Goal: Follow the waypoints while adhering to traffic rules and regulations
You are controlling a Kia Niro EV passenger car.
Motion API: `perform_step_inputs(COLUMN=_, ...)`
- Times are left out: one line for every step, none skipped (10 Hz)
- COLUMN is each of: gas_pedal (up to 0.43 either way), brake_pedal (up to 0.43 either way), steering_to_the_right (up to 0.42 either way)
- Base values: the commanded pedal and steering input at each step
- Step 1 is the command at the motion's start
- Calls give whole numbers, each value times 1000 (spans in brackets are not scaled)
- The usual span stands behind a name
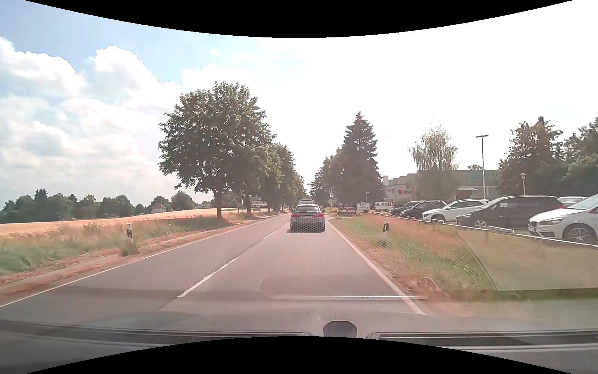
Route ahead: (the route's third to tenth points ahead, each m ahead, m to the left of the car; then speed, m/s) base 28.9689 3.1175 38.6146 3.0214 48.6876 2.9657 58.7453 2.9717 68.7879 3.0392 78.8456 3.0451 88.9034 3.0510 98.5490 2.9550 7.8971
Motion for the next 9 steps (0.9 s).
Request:
perform_step_inputs(gas_pedal=461, brake_pedal=0, steering_to_the_right=-7)
perform_step_inputs(gas_pedal=461, brake_pedal=0, steering_to_the_right=-7)
perform_step_inputs(gas_pedal=449, brake_pedal=0, steering_to_the_right=-7)
perform_step_inputs(gas_pedal=449, brake_pedal=0, steering_to_the_right=-7)
perform_step_inputs(gas_pedal=398, brake_pedal=0, steering_to_the_right=-7)
perform_step_inputs(gas_pedal=280, brake_pedal=0, steering_to_the_right=-7)
perform_step_inputs(gas_pedal=228, brake_pedal=0, steering_to_the_right=-7)
perform_step_inputs(gas_pedal=220, brake_pedal=0, steering_to_the_right=-5)
perform_step_inputs(gas_pedal=220, brake_pedal=0, steering_to_the_right=-1)
